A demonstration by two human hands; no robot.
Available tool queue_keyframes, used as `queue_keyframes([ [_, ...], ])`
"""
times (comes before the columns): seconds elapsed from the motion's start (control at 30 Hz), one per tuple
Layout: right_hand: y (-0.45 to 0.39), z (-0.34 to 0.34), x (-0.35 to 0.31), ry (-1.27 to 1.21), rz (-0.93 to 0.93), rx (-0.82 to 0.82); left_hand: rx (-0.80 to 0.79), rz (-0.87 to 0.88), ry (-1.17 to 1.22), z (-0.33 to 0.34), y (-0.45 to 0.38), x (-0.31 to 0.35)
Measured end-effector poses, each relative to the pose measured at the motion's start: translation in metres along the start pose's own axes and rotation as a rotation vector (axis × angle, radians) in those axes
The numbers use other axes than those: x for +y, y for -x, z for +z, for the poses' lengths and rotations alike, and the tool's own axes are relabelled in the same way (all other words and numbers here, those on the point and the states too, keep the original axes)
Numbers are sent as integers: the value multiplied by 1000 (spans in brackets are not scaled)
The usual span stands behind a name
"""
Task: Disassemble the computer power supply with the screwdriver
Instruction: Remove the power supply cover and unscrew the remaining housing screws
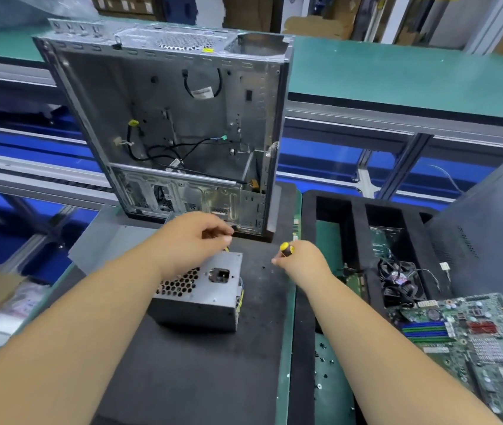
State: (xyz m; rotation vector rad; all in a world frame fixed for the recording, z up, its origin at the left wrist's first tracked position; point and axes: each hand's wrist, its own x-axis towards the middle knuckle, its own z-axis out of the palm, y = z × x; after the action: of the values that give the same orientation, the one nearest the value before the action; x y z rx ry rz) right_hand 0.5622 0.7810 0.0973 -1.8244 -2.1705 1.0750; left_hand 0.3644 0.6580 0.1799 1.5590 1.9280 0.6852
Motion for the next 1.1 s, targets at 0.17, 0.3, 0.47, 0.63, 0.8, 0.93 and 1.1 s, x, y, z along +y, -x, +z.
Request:
queue_keyframes([
  [0.17,-20,24,3,63,81,-44,-130,-11,-93,-14,12,-22],
  [0.3,-24,28,2,83,90,-39,-163,-18,-94,-12,15,-23],
  [0.47,-26,25,0,81,107,-88,-160,-57,-191,-5,15,-18],
  [0.63,-22,19,6,-97,97,-37,-133,-112,-203,2,12,-11],
  [0.8,-12,7,1,-207,85,-19,-115,-177,-187,10,10,-6],
  [0.93,2,-7,-17,-404,-7,-9,-111,-100,-74,-1,14,-11],
  [1.1,33,-27,-49,-534,-232,57,1,-41,63,-15,21,-29],
])
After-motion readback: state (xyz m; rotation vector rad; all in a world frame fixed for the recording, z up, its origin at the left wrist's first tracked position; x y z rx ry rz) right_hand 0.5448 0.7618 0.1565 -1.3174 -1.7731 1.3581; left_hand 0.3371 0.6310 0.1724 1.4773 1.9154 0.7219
